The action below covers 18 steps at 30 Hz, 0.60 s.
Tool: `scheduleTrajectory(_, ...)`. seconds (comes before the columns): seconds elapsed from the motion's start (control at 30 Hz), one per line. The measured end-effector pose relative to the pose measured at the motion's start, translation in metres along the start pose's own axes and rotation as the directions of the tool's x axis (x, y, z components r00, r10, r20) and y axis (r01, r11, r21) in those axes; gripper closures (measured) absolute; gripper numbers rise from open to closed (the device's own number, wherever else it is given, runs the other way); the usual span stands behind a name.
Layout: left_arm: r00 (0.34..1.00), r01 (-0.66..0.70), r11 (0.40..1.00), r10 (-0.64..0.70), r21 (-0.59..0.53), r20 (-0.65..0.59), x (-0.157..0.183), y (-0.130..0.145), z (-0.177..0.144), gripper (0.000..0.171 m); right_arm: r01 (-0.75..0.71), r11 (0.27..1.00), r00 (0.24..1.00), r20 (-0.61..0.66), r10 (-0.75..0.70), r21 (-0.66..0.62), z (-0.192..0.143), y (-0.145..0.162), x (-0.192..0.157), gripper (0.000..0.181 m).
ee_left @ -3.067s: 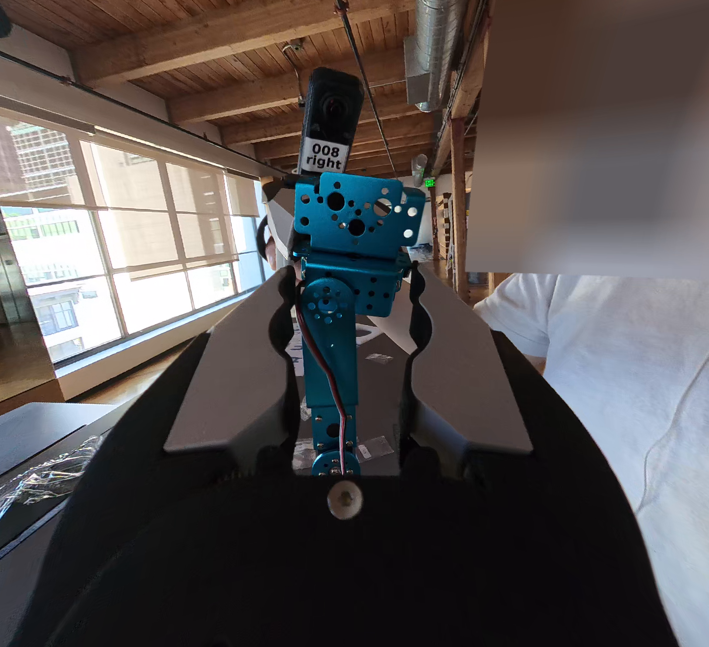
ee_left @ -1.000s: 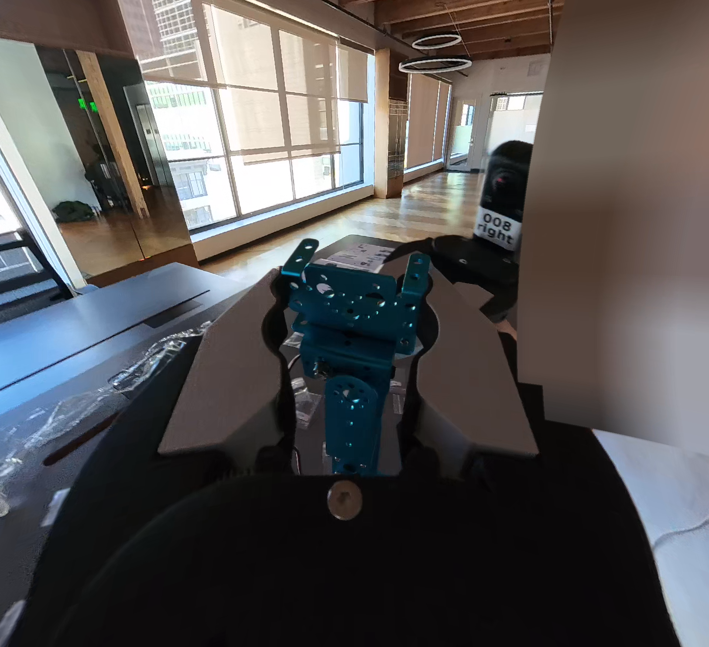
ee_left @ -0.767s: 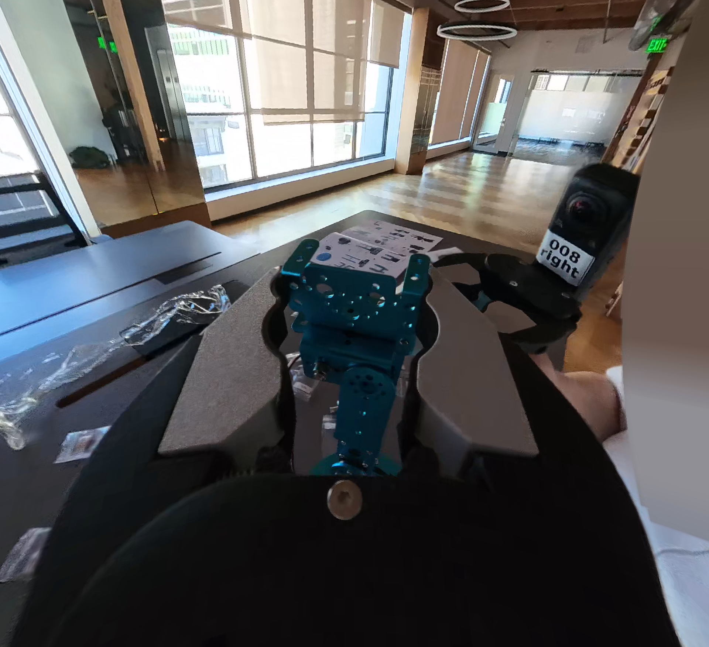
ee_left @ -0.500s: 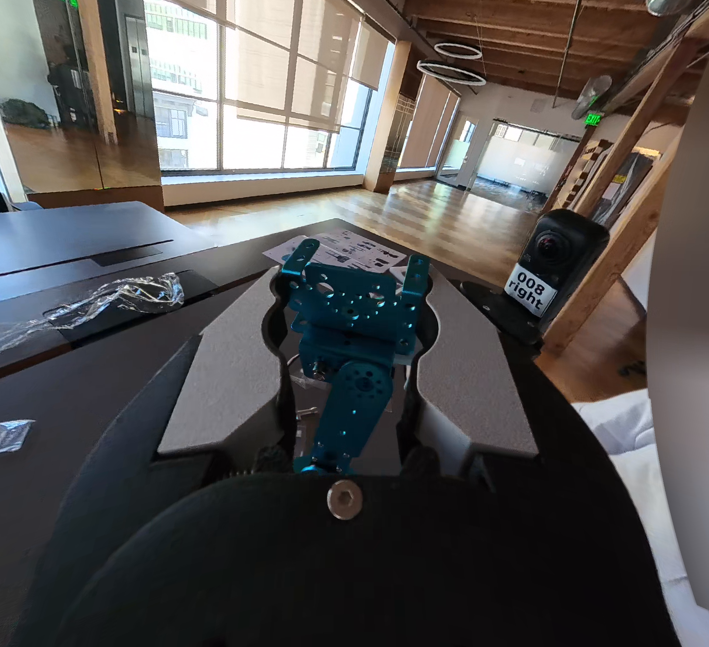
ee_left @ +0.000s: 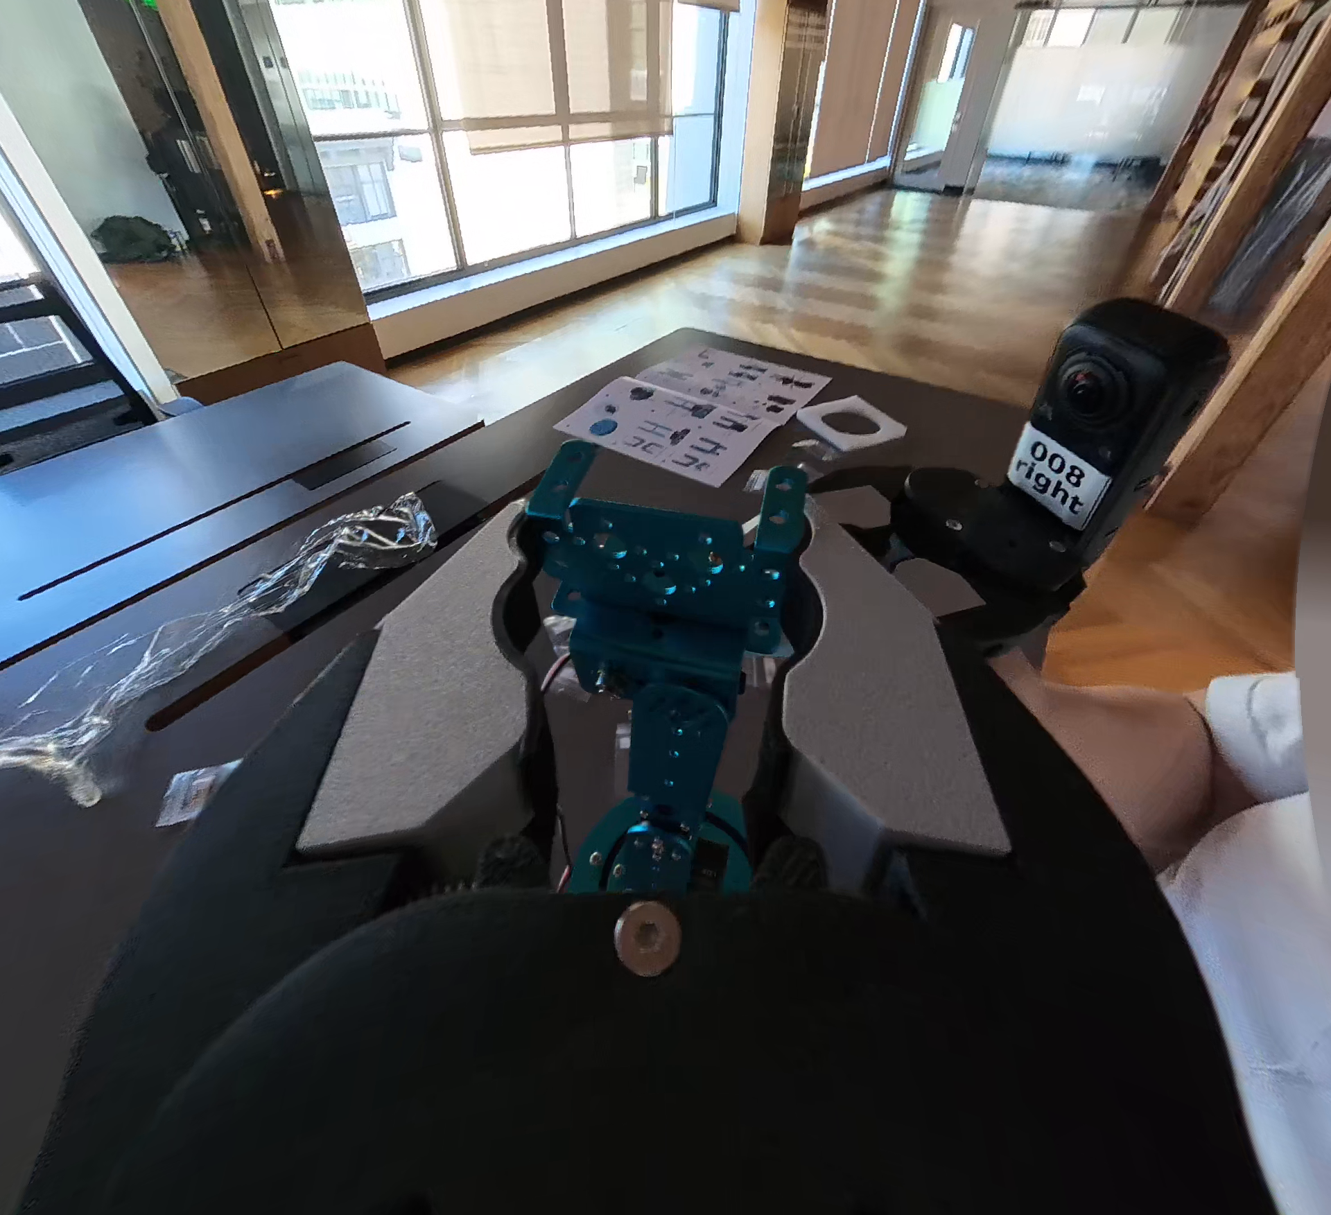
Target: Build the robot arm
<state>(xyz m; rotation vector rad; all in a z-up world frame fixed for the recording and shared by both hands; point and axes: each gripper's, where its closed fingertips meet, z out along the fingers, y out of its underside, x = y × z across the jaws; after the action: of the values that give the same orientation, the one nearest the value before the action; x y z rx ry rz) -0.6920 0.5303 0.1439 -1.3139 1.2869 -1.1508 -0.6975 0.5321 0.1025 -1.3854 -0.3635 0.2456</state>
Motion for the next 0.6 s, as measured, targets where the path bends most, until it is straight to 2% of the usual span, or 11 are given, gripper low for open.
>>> scheduleTrajectory(0.13,1.000,-0.013,0.998,0.014,-0.058,0.011,0.001,0.004,-0.001,0.105,0.101,0.995,0.992,-0.077,-0.100,0.012,-0.002,-0.003,0.007,0.145)
scheduleTrajectory(0.27,0.999,-0.029,0.996,0.031,-0.082,0.017,0.003,0.006,-0.003,0.105,0.281,0.960,0.954,-0.101,-0.281,-0.018,-0.002,-0.006,0.003,0.148)
scheduleTrajectory(0.5,0.999,-0.039,0.994,0.037,-0.105,-0.021,0.003,0.008,-0.005,0.105,0.551,0.831,0.809,-0.192,-0.556,-0.084,-0.001,-0.011,-0.003,0.152)
scheduleTrajectory(0.6,0.998,-0.062,0.990,0.059,-0.127,-0.032,0.003,0.012,-0.005,0.105,0.621,0.779,0.752,-0.217,-0.623,-0.084,-0.001,-0.017,-0.008,0.151)
